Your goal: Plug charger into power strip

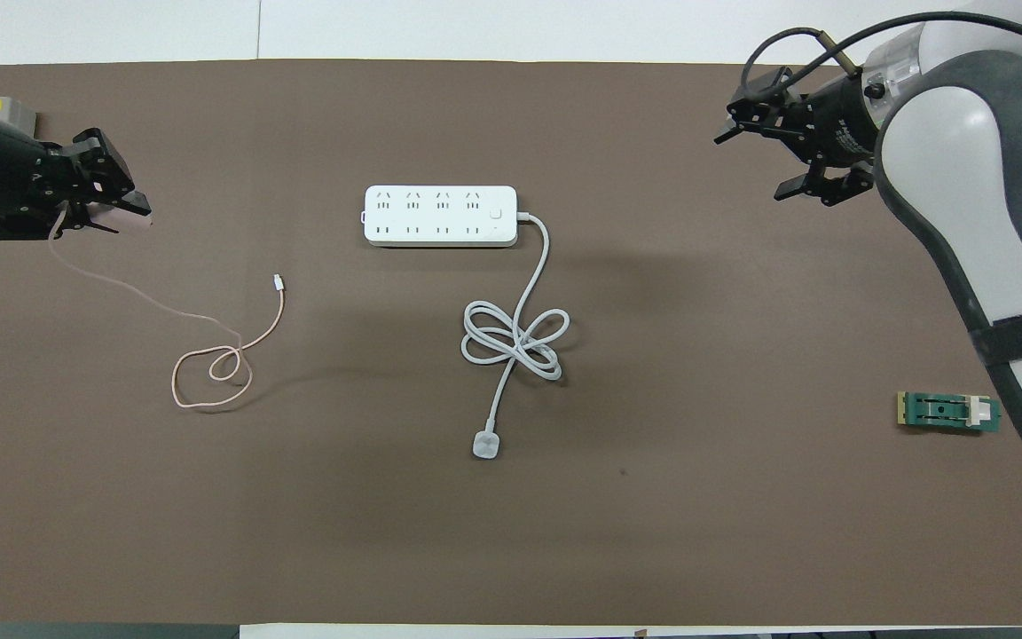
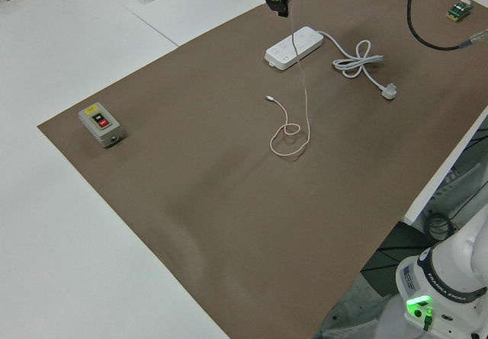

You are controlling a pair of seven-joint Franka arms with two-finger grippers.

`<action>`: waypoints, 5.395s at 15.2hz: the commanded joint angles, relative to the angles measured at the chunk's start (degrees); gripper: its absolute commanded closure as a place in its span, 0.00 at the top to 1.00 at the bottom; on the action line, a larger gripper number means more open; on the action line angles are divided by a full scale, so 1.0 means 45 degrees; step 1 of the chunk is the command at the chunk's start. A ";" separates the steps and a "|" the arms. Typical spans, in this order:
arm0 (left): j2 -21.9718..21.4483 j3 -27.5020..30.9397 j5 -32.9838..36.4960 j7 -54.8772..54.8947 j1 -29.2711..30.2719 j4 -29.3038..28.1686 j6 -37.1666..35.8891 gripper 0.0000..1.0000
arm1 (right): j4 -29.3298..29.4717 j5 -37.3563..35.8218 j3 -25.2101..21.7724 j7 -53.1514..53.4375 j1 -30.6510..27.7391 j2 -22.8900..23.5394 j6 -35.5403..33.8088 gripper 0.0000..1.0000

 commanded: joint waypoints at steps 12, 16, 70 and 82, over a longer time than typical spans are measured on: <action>0.0611 -0.0056 -0.0120 -1.0701 -0.1670 0.0361 0.0039 0.00 | -0.1366 -0.4565 -0.0341 -0.6753 -0.0388 -0.3400 -0.2398 1.00; 0.1724 -0.0036 0.1458 -1.4864 -0.2901 0.0381 0.1451 0.00 | -0.2851 -0.4565 -0.0792 -0.7245 -0.0329 -0.4827 -0.2475 1.00; 0.6747 0.0101 0.3650 -1.9129 -0.4369 0.1925 0.4245 0.00 | -0.3597 -0.3705 -0.0792 -0.6913 -0.0583 -0.5435 -0.2710 1.00; 0.6591 0.0101 0.3630 -1.8778 -0.4428 0.1320 0.4167 0.00 | -0.3577 -0.3705 -0.0792 -0.6933 -0.0642 -0.5416 -0.2711 1.00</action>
